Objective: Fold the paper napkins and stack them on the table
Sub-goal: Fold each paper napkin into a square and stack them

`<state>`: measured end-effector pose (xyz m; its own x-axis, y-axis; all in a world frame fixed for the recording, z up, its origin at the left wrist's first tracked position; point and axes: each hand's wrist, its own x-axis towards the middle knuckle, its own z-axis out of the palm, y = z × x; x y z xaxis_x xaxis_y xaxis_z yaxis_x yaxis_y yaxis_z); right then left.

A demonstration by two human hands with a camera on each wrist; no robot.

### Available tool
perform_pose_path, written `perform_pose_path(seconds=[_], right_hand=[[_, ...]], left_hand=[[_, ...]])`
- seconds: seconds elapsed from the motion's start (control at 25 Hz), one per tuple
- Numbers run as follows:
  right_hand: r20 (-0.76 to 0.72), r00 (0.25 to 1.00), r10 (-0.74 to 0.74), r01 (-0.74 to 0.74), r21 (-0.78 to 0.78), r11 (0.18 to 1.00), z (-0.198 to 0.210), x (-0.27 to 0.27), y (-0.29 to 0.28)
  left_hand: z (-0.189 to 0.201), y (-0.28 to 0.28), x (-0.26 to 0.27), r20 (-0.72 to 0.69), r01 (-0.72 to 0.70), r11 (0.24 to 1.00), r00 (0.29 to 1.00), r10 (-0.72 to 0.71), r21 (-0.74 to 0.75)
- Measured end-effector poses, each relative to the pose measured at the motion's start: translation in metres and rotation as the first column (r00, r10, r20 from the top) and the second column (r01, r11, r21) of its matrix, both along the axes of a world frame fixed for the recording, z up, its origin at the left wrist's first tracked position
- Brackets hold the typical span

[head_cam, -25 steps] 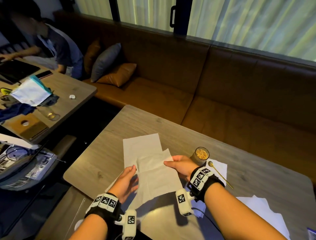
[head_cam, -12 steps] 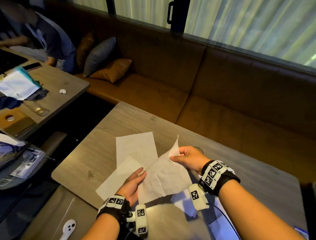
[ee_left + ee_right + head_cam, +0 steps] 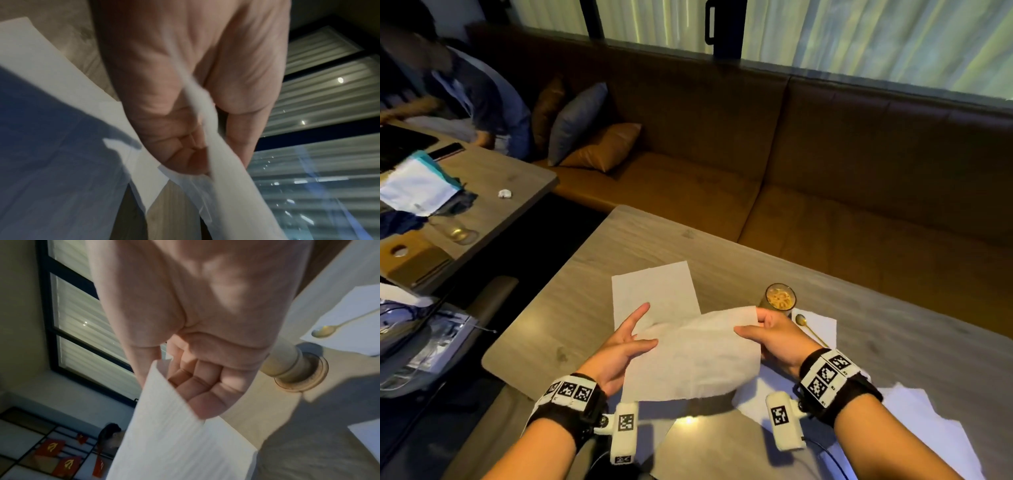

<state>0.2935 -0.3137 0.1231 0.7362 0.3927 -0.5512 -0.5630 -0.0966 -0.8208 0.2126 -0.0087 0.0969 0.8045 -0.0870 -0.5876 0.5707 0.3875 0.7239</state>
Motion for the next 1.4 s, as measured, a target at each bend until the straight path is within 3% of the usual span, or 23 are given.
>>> perform_pose_path(seconds=[0.16, 0.32, 0.56, 0.84, 1.04, 1.2, 1.4], right_hand=[[0.023, 1.0, 0.011, -0.01, -0.036, 0.999, -0.058, 0.005, 0.007], [0.033, 0.999, 0.019, -0.02, 0.017, 1.0, -0.093, 0.016, 0.017], [0.144, 0.985, 0.098, -0.1, 0.005, 0.995, -0.117, 0.031, 0.023], [0.31, 0.949, 0.053, -0.037, -0.059, 0.998, -0.105, -0.005, 0.012], [0.404, 0.913, -0.064, 0.094, -0.056, 0.994, -0.092, -0.069, 0.006], [0.464, 0.884, -0.053, 0.106, -0.089, 0.99, -0.075, -0.113, 0.009], [0.481, 0.867, -0.13, 0.183, -0.065, 0.981, -0.069, -0.116, 0.013]], left_hand=[[-0.027, 0.012, 0.018, 0.066, 0.13, 0.971, 0.987, -0.146, 0.203], [-0.037, 0.016, 0.031, 0.148, 0.1, 0.937, 0.977, -0.157, 0.336], [-0.087, 0.031, 0.054, 0.211, 0.035, 0.905, 0.968, -0.137, 0.425], [-0.09, 0.031, 0.041, 0.415, -0.012, 0.854, 0.877, -0.24, 0.52], [-0.077, 0.023, -0.009, 0.537, -0.15, 0.877, 0.832, -0.138, 0.457], [-0.066, 0.008, -0.045, 0.6, -0.205, 0.901, 0.797, -0.074, 0.383], [-0.071, 0.004, -0.033, 0.595, -0.248, 0.886, 0.803, -0.038, 0.392]])
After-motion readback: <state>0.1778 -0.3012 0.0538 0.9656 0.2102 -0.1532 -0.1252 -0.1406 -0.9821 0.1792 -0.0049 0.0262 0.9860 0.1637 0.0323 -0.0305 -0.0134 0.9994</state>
